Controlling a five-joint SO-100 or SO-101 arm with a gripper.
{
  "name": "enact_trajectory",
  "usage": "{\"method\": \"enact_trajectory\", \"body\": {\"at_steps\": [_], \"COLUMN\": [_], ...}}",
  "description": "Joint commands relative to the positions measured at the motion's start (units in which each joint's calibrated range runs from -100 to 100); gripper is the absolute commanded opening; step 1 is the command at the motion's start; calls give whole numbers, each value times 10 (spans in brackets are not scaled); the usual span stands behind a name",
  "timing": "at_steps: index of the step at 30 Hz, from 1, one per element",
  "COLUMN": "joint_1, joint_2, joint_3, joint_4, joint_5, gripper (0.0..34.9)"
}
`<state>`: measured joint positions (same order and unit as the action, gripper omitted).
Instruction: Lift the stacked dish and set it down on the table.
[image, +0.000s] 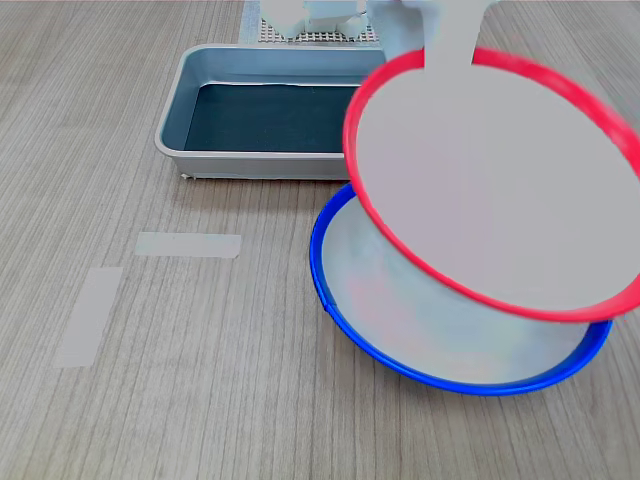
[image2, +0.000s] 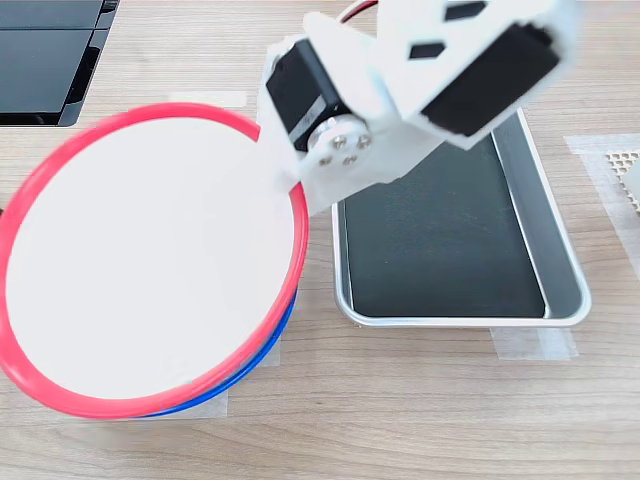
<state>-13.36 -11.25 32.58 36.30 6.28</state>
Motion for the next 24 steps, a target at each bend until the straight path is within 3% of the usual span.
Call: {"method": "enact_trajectory", "body": {"at_steps": [1, 6, 14, 24], "joint_1": [32, 112, 251, 288], "joint_2": [-83, -128, -89, 41], "joint_3": [0, 28, 113, 97], "joint_4": [17, 1, -149, -235], "joint_5": [-11, -5, 36, 32], "gripper": [0, 0, 0, 0]}}
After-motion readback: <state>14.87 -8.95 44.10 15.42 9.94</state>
